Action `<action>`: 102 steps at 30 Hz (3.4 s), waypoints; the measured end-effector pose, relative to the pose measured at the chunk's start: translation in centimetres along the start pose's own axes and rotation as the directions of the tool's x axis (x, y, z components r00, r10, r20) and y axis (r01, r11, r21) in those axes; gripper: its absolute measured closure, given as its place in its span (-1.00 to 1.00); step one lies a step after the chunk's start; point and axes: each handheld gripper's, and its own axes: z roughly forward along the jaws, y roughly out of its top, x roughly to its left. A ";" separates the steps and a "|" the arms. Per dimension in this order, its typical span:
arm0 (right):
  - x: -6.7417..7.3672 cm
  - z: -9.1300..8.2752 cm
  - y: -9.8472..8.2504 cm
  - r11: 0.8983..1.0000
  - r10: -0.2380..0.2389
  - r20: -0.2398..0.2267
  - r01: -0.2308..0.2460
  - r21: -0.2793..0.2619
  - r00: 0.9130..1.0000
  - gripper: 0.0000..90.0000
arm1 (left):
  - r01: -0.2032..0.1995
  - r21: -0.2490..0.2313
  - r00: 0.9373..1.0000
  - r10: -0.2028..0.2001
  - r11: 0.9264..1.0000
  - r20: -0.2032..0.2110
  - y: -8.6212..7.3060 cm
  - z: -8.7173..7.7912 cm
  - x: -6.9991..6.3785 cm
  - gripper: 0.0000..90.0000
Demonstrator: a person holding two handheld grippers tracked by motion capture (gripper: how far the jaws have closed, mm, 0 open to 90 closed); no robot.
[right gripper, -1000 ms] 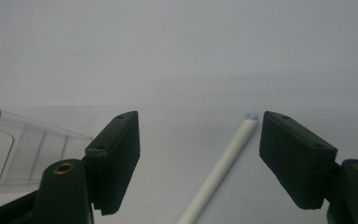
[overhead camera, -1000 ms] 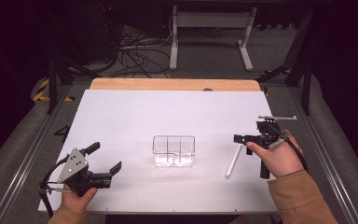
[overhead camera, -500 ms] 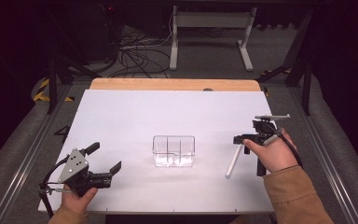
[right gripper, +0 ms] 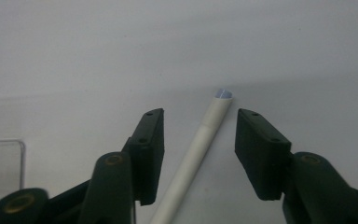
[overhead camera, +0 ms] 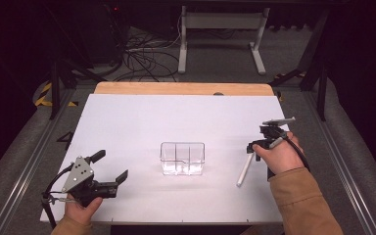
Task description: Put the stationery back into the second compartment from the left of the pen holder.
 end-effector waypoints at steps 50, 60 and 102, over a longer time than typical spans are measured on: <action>1.5 3.9 0.7 0.944 0.199 0.222 -0.247 0.220 0.955 0.75 | -0.056 0.056 0.998 0.055 0.997 0.007 -0.3 0.6 -0.6 -0.85; 1.1 3.2 0.7 0.948 0.215 0.177 -0.249 0.198 0.960 0.76 | -0.059 0.059 0.998 0.059 0.997 0.004 -0.3 0.7 -0.6 -0.85; 2.2 -7.7 -1.0 0.799 -0.396 -0.066 0.309 -0.515 0.916 0.76 | -0.055 0.058 0.998 0.056 0.997 -0.007 -0.4 0.8 -0.6 -0.85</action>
